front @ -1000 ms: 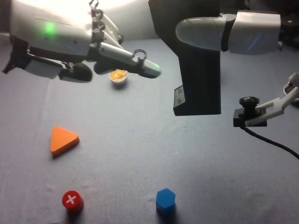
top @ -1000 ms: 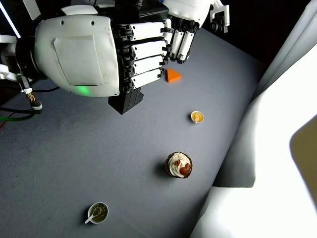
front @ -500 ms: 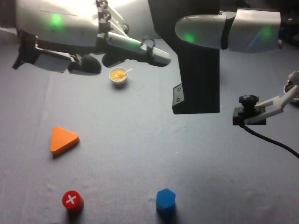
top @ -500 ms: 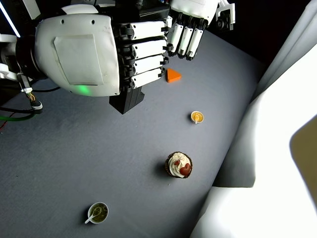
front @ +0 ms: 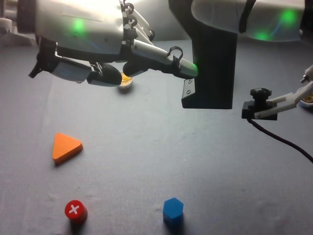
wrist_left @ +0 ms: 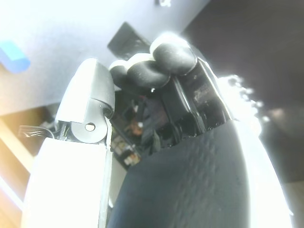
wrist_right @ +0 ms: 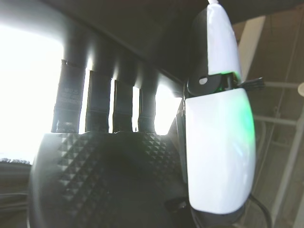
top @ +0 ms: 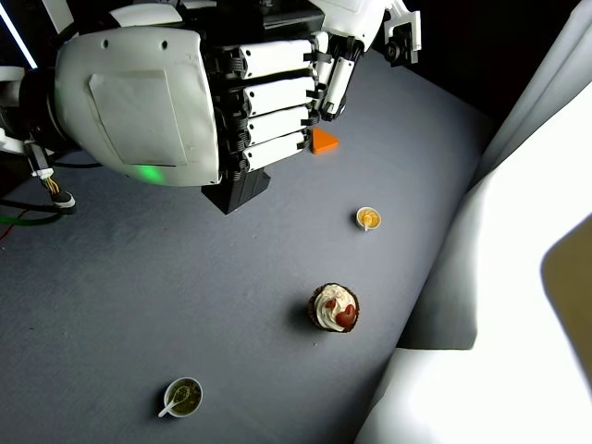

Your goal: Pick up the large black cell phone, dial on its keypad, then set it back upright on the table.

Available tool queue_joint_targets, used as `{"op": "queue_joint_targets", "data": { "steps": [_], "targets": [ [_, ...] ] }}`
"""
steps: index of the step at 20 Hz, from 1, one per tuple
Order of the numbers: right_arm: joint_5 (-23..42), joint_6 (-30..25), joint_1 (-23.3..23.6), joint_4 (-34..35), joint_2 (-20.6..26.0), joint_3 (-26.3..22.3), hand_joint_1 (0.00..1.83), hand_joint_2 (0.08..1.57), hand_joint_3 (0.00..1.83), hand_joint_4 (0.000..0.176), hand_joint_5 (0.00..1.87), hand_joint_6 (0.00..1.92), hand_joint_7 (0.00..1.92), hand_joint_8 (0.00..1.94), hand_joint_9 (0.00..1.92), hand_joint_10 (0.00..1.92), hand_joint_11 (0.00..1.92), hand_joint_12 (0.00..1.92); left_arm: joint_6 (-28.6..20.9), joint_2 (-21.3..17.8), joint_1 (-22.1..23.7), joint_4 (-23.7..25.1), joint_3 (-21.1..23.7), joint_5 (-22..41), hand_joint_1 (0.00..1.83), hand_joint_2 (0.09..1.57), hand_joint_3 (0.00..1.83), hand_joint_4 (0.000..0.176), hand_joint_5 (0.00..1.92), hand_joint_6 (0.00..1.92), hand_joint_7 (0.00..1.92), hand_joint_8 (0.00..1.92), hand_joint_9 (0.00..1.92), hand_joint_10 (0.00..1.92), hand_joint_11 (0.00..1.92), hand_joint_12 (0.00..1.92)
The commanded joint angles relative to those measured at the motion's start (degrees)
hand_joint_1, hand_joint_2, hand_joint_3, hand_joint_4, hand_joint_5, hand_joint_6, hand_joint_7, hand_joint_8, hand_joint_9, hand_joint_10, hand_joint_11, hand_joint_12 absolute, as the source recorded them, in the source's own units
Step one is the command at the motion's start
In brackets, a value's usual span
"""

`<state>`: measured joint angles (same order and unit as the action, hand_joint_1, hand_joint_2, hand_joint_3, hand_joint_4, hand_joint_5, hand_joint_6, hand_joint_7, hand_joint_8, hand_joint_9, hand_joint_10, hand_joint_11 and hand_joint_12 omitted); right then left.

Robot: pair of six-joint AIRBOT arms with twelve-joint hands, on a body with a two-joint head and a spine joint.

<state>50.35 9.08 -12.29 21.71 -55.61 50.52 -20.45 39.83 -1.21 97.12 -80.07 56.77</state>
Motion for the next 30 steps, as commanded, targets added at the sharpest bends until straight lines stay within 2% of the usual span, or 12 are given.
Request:
{"op": "queue_joint_targets", "data": {
  "steps": [1,7,9,11,15,16,18,20,22,25,26,30],
  "targets": [
    [8.48,-1.23,0.99,-0.69,0.54,-0.25,1.35,1.19,0.00,0.000,0.92,0.89,0.75,1.35,0.78,1.52,0.82,1.48,0.04,-1.03,0.83,-4.62,-1.07,2.63,1.29,1.32,0.02,0.127,0.06,0.00,0.59,1.69,0.79,1.92,0.66,1.92],
    [12.25,-1.20,-2.25,-0.36,0.29,0.68,1.35,1.19,0.00,0.000,0.94,0.90,0.71,1.37,0.74,1.53,0.78,1.47,-1.51,-1.27,1.12,-4.57,-8.24,11.92,1.30,1.29,0.01,0.112,0.09,0.00,0.63,1.62,0.77,1.92,0.63,1.92],
    [13.98,-1.86,-4.20,-0.35,-0.04,1.40,1.35,1.19,0.00,0.000,0.94,0.91,0.71,1.36,0.76,1.52,0.78,1.46,-2.18,-1.37,1.37,-4.93,-10.27,15.16,1.30,1.28,0.00,0.087,0.13,0.01,0.65,1.59,0.76,1.92,0.68,1.92],
    [17.31,-2.81,-7.11,-0.34,-0.92,2.53,1.35,1.19,0.00,0.000,0.95,0.87,0.72,1.38,0.75,1.52,0.79,1.44,-2.87,-1.44,1.52,-4.74,-11.50,19.14,1.32,1.25,0.00,0.012,0.31,0.02,0.72,1.48,0.76,1.92,0.66,1.92],
    [23.44,-6.54,-12.19,-0.32,-3.62,5.28,1.35,1.18,0.00,0.000,0.97,0.87,0.74,1.33,0.75,1.52,0.77,1.45,-4.80,-1.54,1.53,-5.00,-13.23,25.80,1.33,1.22,0.00,0.000,0.40,0.01,0.76,1.41,0.71,1.92,0.53,1.92],
    [24.56,-7.32,-12.88,-0.31,-4.12,5.71,1.35,1.18,0.00,0.000,0.97,0.85,0.74,1.33,0.75,1.52,0.78,1.45,-5.07,-1.54,1.49,-4.96,-13.39,26.45,1.44,1.19,0.00,0.000,0.43,0.01,0.80,1.24,0.71,1.68,0.44,1.92],
    [26.73,-9.80,-14.58,-0.28,-4.97,6.40,1.35,1.18,0.00,0.000,0.97,0.85,0.72,1.36,0.75,1.51,0.78,1.45,-7.77,-1.65,1.49,-4.79,-13.57,27.02,1.33,1.17,0.00,0.000,0.51,0.01,0.85,1.25,0.66,1.58,0.38,1.92],
    [28.37,-11.45,-16.25,-0.28,-5.64,7.43,1.35,1.19,0.00,0.000,0.96,0.87,0.71,1.37,0.75,1.51,0.78,1.43,-12.81,-1.64,1.29,-7.31,-13.62,25.41,0.73,1.25,0.01,0.000,0.50,0.00,0.85,0.55,0.70,1.08,0.41,1.61],
    [29.63,-12.26,-17.47,-0.29,-6.42,8.73,1.35,1.20,0.00,0.000,0.93,0.91,0.70,1.38,0.73,1.54,0.76,1.47,-17.81,-1.61,1.29,-8.95,-13.63,22.90,0.37,1.32,0.00,0.000,0.47,0.00,0.83,0.12,0.69,0.55,0.37,1.31],
    [31.19,-13.41,-19.37,-0.34,-7.27,10.35,1.36,1.18,0.00,0.000,0.93,0.91,0.74,1.34,0.79,1.47,0.79,1.44,-19.57,-1.59,1.22,-11.98,-13.57,19.75,0.03,1.32,0.00,0.000,0.43,0.00,0.56,0.00,0.53,0.05,0.14,1.02],
    [31.69,-13.76,-19.89,-0.60,-7.59,11.01,1.36,1.18,0.00,0.000,0.91,0.93,0.74,1.36,0.80,1.46,0.80,1.43,-19.77,-1.61,1.21,-12.98,-13.58,18.81,0.00,1.26,0.00,0.000,0.31,0.00,0.33,0.00,0.29,0.00,0.00,0.76],
    [33.77,-15.89,-22.05,-4.32,-8.73,13.48,1.36,1.18,0.00,0.000,0.87,0.98,0.75,1.34,0.82,1.44,0.81,1.39,-20.83,-1.37,0.76,-13.57,-13.06,16.16,0.00,1.18,0.00,0.006,0.24,0.00,0.22,0.01,0.16,0.00,0.00,0.46]
  ]
}}
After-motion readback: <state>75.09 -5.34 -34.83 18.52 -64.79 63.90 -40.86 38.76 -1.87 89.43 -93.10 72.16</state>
